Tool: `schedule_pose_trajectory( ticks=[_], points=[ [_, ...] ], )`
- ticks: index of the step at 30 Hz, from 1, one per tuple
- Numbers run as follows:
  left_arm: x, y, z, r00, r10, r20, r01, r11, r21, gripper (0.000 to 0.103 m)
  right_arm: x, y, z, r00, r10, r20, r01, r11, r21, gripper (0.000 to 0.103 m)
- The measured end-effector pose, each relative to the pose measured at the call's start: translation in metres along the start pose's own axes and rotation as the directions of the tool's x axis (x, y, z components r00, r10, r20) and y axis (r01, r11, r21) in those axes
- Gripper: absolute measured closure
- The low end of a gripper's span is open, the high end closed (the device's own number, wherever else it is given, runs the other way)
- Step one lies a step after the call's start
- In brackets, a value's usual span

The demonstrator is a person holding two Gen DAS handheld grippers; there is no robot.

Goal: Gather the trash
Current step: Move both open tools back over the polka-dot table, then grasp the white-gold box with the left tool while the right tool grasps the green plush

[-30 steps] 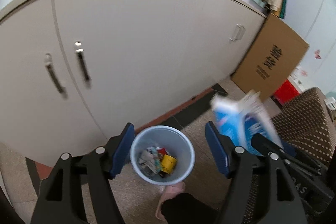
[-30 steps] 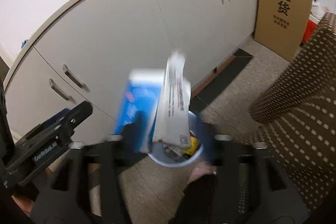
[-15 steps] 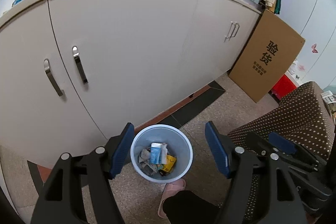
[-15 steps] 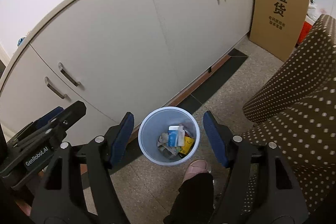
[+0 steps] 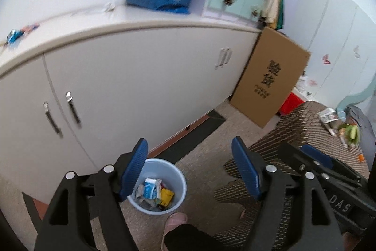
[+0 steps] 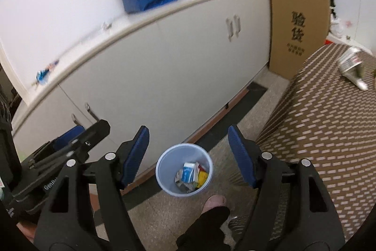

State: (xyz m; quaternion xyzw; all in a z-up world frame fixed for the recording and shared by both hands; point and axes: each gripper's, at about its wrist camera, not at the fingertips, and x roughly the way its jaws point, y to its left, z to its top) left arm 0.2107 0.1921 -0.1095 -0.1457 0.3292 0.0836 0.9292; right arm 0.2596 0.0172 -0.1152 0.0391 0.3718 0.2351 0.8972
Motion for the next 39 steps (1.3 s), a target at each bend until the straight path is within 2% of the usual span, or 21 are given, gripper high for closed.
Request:
schedule_pose_trajectory(
  ticks=[5,9,12,17,21,27,33,37,39],
  points=[
    [-0.011,-0.058,0.004,0.998,-0.062,0.019,0.060,0.995,0.079,0.028,-0.046,-0.037,0.006,0.995,-0.070,0.066,0.069,0.997,0.021,0.030],
    [-0.008,-0.108,0.004,0.995,-0.102,0.008,0.100,0.983,0.155,0.028,-0.079,-0.087,0.006,0.984,-0.151,0.093,0.143,0.986,0.080,0.029],
    [0.001,-0.149,0.002,0.990,-0.140,-0.018,0.141,0.965,0.221,0.028,-0.098,-0.122,0.002,0.973,-0.207,0.103,0.194,0.973,0.124,0.026],
    [0.019,-0.221,-0.005,0.981,-0.187,-0.049,0.192,0.920,0.342,0.028,-0.123,-0.178,-0.001,0.952,-0.288,0.102,0.265,0.944,0.196,0.023],
    [0.040,-0.268,-0.013,0.978,-0.192,-0.084,0.209,0.884,0.418,0.028,-0.139,-0.220,-0.002,0.932,-0.347,0.101,0.317,0.920,0.232,0.023],
    [0.070,-0.313,-0.018,0.972,-0.209,-0.106,0.234,0.843,0.485,0.028,-0.143,-0.266,0.004,0.909,-0.408,0.088,0.374,0.890,0.261,0.023],
    [0.105,-0.343,-0.015,0.976,-0.178,-0.121,0.215,0.820,0.530,0.030,-0.141,-0.297,0.013,0.893,-0.443,0.082,0.407,0.872,0.273,0.023],
    [0.130,-0.356,-0.015,0.979,-0.140,-0.146,0.199,0.792,0.577,0.041,-0.133,-0.310,0.026,0.877,-0.474,0.080,0.442,0.860,0.257,0.023],
    [0.140,-0.358,-0.012,0.976,-0.136,-0.167,0.208,0.799,0.565,0.046,-0.127,-0.314,0.033,0.866,-0.493,0.081,0.463,0.852,0.242,0.023]
  ],
)
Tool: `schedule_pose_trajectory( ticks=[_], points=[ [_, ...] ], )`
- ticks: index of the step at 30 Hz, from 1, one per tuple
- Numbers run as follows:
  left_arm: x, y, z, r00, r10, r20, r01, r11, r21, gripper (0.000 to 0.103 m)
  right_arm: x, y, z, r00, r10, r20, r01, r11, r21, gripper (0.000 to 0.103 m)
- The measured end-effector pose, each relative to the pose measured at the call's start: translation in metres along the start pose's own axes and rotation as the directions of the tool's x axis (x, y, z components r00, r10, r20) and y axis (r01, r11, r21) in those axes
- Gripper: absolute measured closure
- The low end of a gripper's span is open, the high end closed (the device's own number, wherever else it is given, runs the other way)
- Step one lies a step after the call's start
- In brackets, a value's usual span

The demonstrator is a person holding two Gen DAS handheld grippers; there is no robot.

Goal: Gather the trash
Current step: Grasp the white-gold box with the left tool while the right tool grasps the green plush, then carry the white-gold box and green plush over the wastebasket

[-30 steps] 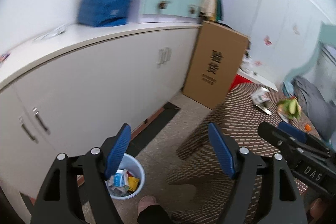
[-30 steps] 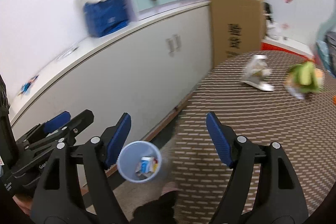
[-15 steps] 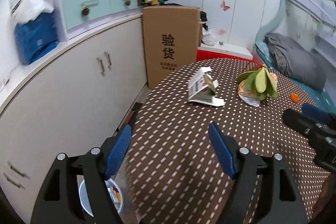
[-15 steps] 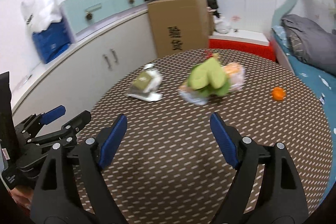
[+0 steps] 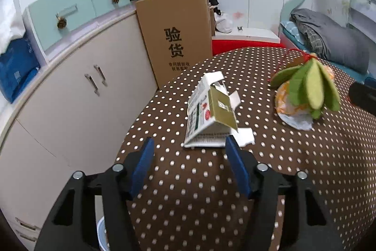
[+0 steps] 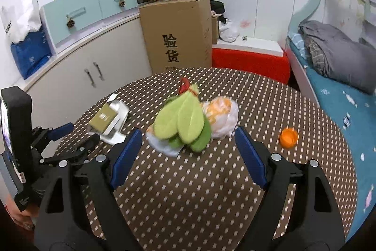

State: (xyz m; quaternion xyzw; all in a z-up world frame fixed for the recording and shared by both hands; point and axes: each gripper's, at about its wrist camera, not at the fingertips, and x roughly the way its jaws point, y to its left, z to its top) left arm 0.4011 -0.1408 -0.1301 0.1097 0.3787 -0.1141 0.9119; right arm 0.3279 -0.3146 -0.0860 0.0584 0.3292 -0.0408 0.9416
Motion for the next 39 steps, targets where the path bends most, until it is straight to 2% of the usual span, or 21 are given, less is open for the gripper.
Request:
schedule_pose_trajectory(
  ticks=[3,5,7,9,11,12,13,14,17,23,28,35,37,39],
  points=[
    [0.005,0.006,0.007,0.999,-0.031,0.019,0.031,0.999,-0.030,0.050,0.014,0.003,0.011,1.000,-0.018,0.005,0.018,1.000,-0.022,0.023],
    [0.005,0.005,0.011,0.998,-0.040,0.039,0.040,0.999,-0.012,0.052,0.024,0.005,0.018,1.000,-0.019,0.002,0.019,1.000,-0.026,0.023],
    [0.010,0.002,0.014,0.999,-0.033,0.025,0.033,0.999,0.010,0.066,0.034,0.009,0.023,0.999,-0.033,0.000,0.033,0.999,-0.038,0.023],
    [0.019,0.004,0.017,0.999,-0.051,-0.002,0.051,0.999,0.004,0.088,0.046,0.012,0.027,0.999,-0.050,-0.015,0.049,0.997,-0.053,0.023],
    [0.020,0.007,0.018,0.998,-0.063,-0.001,0.063,0.998,-0.011,0.100,0.057,0.013,0.029,0.997,-0.069,-0.034,0.067,0.996,-0.057,0.024],
    [0.019,0.009,0.018,0.997,-0.074,0.008,0.074,0.997,-0.022,0.101,0.063,0.014,0.029,0.996,-0.082,-0.045,0.079,0.995,-0.069,0.035],
    [0.017,0.011,0.018,0.997,-0.080,0.021,0.081,0.996,-0.035,0.101,0.067,0.016,0.028,0.994,-0.094,-0.052,0.090,0.993,-0.082,0.058],
    [0.015,0.013,0.018,0.996,-0.082,0.029,0.084,0.995,-0.047,0.101,0.069,0.017,0.027,0.993,-0.100,-0.056,0.095,0.992,-0.089,0.067],
    [0.004,0.016,0.017,0.994,-0.091,0.066,0.095,0.993,-0.071,0.101,0.067,0.021,0.023,0.992,-0.120,-0.045,0.114,0.986,-0.125,0.077],
    [-0.033,0.020,0.015,0.986,-0.094,0.135,0.108,0.989,-0.100,0.101,0.025,0.026,0.028,0.991,-0.122,0.050,0.127,0.983,-0.130,0.081],
    [-0.072,0.033,0.007,0.980,-0.090,0.180,0.115,0.985,-0.130,0.101,-0.014,0.035,0.034,0.993,-0.070,0.093,0.081,0.989,-0.121,0.081],
    [-0.126,0.071,-0.023,0.976,-0.073,0.207,0.114,0.974,-0.194,0.101,-0.066,0.070,0.021,0.992,0.087,0.093,-0.074,0.988,-0.132,0.081],
    [-0.141,0.084,-0.036,0.975,-0.056,0.215,0.102,0.971,-0.214,0.101,-0.076,0.088,0.012,0.986,0.153,0.072,-0.142,0.980,-0.137,0.081],
    [-0.154,0.096,-0.050,0.975,-0.043,0.219,0.095,0.968,-0.234,0.101,-0.085,0.107,0.003,0.980,0.189,0.058,-0.178,0.971,-0.160,0.081]
  ],
)
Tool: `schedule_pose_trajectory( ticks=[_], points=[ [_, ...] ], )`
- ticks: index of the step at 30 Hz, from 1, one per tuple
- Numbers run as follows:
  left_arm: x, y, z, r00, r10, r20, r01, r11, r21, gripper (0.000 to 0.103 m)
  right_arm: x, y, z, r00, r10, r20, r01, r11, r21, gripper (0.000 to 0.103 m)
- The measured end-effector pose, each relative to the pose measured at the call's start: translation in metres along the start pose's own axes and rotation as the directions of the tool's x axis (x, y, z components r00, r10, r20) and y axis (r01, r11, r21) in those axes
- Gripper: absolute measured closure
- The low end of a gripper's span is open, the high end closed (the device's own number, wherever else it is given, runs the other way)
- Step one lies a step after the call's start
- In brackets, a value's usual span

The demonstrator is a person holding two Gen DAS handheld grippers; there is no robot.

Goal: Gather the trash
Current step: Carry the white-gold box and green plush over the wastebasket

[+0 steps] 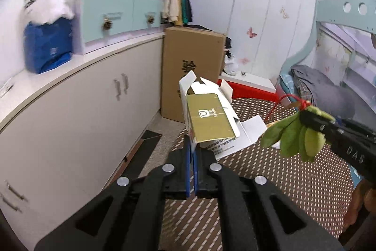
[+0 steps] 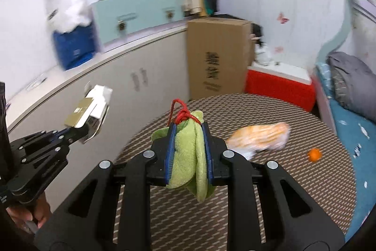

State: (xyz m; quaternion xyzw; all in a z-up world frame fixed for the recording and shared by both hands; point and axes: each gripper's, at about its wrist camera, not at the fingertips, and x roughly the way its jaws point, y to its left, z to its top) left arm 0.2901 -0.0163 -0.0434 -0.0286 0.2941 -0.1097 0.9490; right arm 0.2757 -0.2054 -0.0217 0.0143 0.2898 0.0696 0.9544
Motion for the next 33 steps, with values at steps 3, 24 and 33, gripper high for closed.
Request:
schedule_pose_trajectory(
  ticks=[3,24,33],
  points=[
    [-0.026,0.026,-0.016,0.999,0.034,0.001,-0.034,0.999,-0.035,0.101,-0.006,0.040,-0.010,0.997,0.078,-0.016,-0.079,0.996,-0.038,0.081],
    [-0.055,0.201,-0.151,0.952,0.215,-0.218,-0.272,0.922,-0.276,0.101,0.081,0.247,-0.136,0.876,0.348,-0.333,-0.398,0.913,-0.091,0.081],
    [-0.020,0.246,-0.171,0.926,0.228,-0.300,-0.321,0.894,-0.311,0.101,0.119,0.254,-0.155,0.882,0.311,-0.354,-0.353,0.933,-0.061,0.081]
  ],
)
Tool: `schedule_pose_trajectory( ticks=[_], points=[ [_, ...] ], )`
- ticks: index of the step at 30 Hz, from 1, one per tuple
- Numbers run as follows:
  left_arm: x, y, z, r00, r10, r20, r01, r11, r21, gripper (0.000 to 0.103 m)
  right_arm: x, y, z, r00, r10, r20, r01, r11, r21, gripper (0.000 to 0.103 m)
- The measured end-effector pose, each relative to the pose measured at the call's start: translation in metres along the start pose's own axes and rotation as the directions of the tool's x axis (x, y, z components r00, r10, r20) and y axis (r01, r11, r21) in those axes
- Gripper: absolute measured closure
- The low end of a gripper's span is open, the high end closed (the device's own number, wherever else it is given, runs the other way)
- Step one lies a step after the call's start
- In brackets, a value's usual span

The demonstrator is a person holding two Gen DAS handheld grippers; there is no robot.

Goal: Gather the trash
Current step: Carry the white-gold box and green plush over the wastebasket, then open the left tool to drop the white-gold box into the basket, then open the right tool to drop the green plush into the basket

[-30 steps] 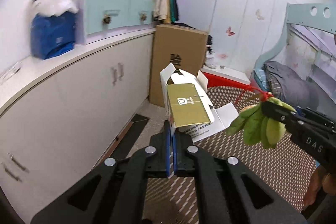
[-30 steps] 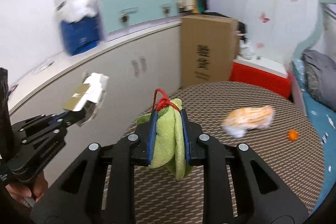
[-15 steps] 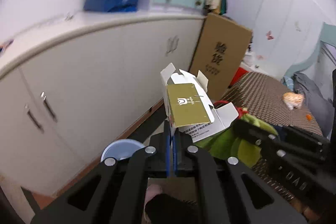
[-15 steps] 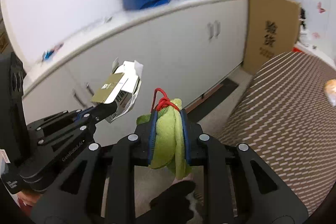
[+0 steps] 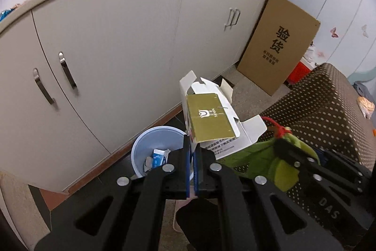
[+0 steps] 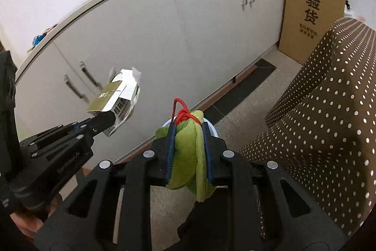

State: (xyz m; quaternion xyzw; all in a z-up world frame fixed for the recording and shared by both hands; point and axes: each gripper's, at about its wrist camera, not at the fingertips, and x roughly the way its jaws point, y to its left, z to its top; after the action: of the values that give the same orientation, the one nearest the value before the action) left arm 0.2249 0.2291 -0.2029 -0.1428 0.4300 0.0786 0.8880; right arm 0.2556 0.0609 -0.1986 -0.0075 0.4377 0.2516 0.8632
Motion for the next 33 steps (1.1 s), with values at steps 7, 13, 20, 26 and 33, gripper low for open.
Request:
schedule_pose_trajectory(
  ticks=[7,13,20,26,33],
  points=[
    [0.032,0.010,0.021,0.998,0.062,-0.013,-0.062,0.997,-0.049,0.086,0.014,-0.016,0.000,1.000,-0.020,0.003,0.020,0.999,0.048,0.081],
    [0.038,0.015,0.016,0.999,0.030,-0.038,-0.033,0.995,-0.094,0.043,0.022,-0.019,-0.003,1.000,-0.020,-0.011,0.020,0.998,0.064,0.081],
    [0.031,0.009,0.005,0.999,0.015,-0.045,-0.019,0.996,-0.088,0.041,0.021,-0.011,-0.002,1.000,-0.014,-0.009,0.014,0.998,0.057,0.081],
    [0.020,0.003,0.003,1.000,0.006,-0.025,-0.008,0.997,-0.078,0.038,0.014,-0.012,-0.002,1.000,-0.008,0.000,0.008,0.998,0.055,0.081],
    [0.017,0.010,0.005,1.000,0.011,-0.018,-0.012,0.996,-0.092,0.037,0.010,-0.009,0.000,1.000,0.004,0.005,-0.004,0.999,0.041,0.081]
  ],
)
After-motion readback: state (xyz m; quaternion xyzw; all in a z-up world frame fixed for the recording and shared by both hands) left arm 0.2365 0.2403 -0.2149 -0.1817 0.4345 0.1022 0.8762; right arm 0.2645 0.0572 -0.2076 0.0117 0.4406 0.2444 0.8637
